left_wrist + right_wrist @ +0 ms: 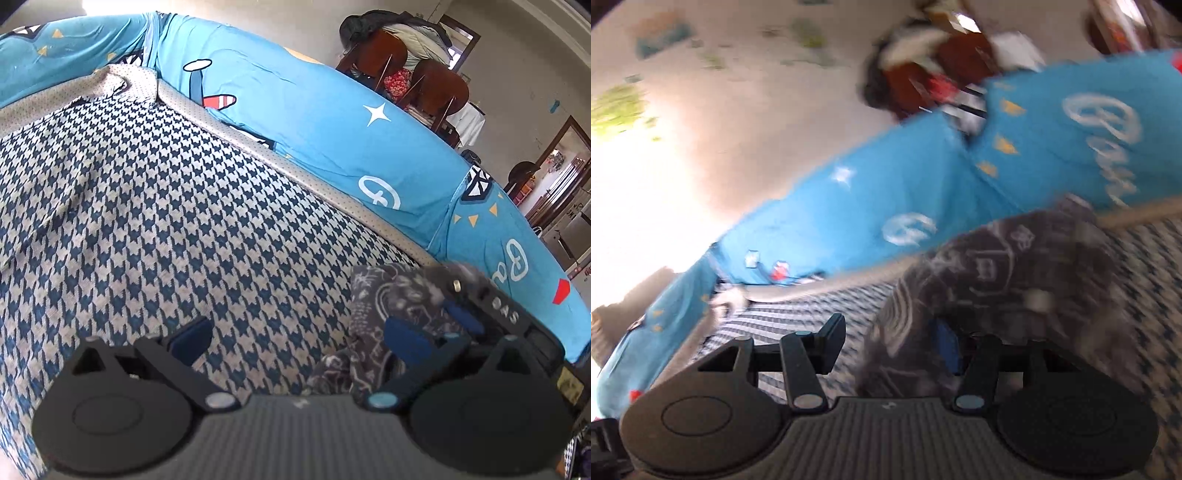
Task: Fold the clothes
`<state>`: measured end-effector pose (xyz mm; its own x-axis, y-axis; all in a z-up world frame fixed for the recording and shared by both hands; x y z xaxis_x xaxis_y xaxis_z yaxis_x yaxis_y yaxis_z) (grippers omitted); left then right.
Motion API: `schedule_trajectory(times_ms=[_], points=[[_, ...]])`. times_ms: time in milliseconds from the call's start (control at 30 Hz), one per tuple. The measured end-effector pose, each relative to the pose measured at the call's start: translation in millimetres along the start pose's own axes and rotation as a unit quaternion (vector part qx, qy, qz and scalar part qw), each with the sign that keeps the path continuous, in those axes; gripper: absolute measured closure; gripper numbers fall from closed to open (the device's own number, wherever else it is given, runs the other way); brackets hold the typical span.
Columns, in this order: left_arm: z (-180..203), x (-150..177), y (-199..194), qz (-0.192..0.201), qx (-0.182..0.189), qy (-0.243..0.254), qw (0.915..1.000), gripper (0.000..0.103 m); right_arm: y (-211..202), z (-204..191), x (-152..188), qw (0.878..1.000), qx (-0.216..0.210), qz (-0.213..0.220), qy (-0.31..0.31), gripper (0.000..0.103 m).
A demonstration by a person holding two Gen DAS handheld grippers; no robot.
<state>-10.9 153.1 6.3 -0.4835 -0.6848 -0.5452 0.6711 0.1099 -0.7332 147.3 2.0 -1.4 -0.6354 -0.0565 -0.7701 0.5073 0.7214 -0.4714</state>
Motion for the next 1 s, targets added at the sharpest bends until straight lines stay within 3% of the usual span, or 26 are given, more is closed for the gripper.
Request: schedule_trajectory(times_ms=[133,300,500,633,867,1000], points=[[-1.4,-0.7,1.3,-0.005,0.002,-0.006,1.0000,0.000,17.7,-1.9,7.5,1.000,-0.008,-0.020,-0.003,0.049],[1.9,-0.6,1.2,-0.004,0.006,-0.002,1.0000,0.000,13.4,9.4,4.9,0.998,-0.020,-0.025,0.050,0.049],[3.5,0.5,1.3,-0.005,0.005,0.000,1.0000,0.000,-11.6,37.5,-16.3,0.995,0.028,-0.017,0.098,0.049],[6.1,1.3,0.7,-0.001,0.001,0.003,1.0000,0.000,-28.0,56.4,-23.1,0.991,0.038,-0.004,0.125,0.049],[11.3,7.1,10.4,-0.011,-0.014,0.029,0.9994,0.000,-19.9,65.6,-10.3,0.989,0.098,-0.048,0.104,0.049],[9.5,15.1,21.5,-0.030,-0.018,0.035,0.9987,0.000,-24.8,58.8,-6.1,0.989,0.094,-0.066,0.095,0.049]])
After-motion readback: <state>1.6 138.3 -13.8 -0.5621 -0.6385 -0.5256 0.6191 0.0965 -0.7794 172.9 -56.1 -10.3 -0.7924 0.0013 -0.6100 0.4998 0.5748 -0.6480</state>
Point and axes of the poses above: each gripper's, at about its wrist camera, not at the fingertips, and y roughly the way its jaws point, z to its right, x to its underside, the point moved 9 cm from there along y, roughly the way its jaws point, and after that the axes turned 4 degrees about -z, right-handed, at the moved point
